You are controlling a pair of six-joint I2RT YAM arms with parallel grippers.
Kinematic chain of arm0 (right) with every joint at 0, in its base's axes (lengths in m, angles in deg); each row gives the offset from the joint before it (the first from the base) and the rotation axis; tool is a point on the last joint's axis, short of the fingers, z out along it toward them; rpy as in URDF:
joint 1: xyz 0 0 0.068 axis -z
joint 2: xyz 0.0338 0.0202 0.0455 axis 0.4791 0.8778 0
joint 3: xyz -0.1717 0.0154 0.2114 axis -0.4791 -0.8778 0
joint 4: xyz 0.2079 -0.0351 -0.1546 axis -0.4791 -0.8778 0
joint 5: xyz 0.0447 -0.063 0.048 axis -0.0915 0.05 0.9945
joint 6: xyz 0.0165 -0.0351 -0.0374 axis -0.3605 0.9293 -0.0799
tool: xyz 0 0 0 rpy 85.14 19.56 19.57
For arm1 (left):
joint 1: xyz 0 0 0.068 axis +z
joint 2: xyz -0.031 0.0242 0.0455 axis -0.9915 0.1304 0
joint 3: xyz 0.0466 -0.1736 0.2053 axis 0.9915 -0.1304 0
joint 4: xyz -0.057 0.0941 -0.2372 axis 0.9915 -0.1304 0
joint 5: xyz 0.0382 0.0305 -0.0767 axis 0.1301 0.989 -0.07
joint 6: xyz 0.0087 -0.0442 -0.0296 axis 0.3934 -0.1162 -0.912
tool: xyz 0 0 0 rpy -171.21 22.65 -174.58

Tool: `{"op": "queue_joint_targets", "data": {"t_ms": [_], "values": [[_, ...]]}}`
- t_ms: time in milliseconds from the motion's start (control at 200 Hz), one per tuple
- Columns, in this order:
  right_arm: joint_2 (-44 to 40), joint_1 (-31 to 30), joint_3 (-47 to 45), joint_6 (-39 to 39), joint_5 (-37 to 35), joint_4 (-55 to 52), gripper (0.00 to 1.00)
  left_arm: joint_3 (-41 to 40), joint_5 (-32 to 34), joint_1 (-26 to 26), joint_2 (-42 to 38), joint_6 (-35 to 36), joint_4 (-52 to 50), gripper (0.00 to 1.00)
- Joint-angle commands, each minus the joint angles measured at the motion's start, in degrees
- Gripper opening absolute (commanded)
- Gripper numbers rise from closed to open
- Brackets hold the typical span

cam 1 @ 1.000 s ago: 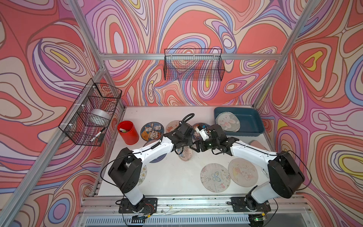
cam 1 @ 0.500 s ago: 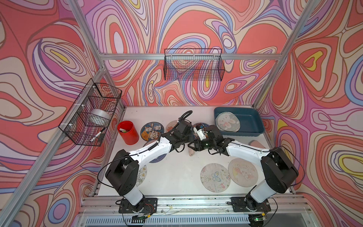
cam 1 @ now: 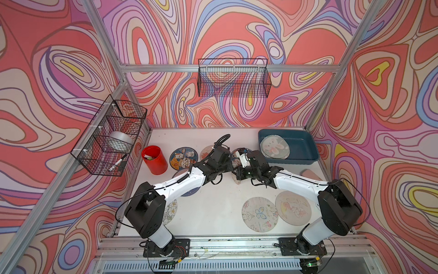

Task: Put the coasters into the storage box
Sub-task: Pick up the coaster from the center of the board, then place the coaster in the storage box.

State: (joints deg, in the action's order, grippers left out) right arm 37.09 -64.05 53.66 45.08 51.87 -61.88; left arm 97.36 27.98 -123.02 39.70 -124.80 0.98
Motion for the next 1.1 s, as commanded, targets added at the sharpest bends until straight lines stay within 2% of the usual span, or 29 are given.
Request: {"op": "queue_joint_targets", "data": {"t_ms": [0, 100, 235, 566, 866, 1092], "values": [[-2.75, 0.44, 2.57, 1.35, -9.68, -2.79, 0.0, -1.58, 0.99, 0.43, -2.6, 0.39, -0.37, 0.72], [-3.09, 0.52, 4.46, 2.5, -13.96, -5.4, 0.0, -2.11, 1.86, 0.52, -3.66, 1.14, -0.74, 0.87], [-2.91, 1.72, 8.09, 3.75, -17.5, -8.48, 0.0, -3.52, 3.55, 0.52, -5.88, 2.5, -1.11, 0.94], [-3.22, 11.53, 15.35, 3.94, -18.14, -11.63, 0.0, -8.78, 5.95, 0.6, -12.11, 5.31, 0.72, 0.95], [1.42, 20.77, 21.78, 4.25, -19.87, -14.6, 0.0, -11.5, -0.3, 0.59, -11.2, 6.6, 3.39, 0.95], [6.91, 24.05, 25.31, 5.08, -19.71, -13.84, 0.0, -13.03, -2.26, 0.54, -10.53, 6.14, 2.85, 0.96]]}}
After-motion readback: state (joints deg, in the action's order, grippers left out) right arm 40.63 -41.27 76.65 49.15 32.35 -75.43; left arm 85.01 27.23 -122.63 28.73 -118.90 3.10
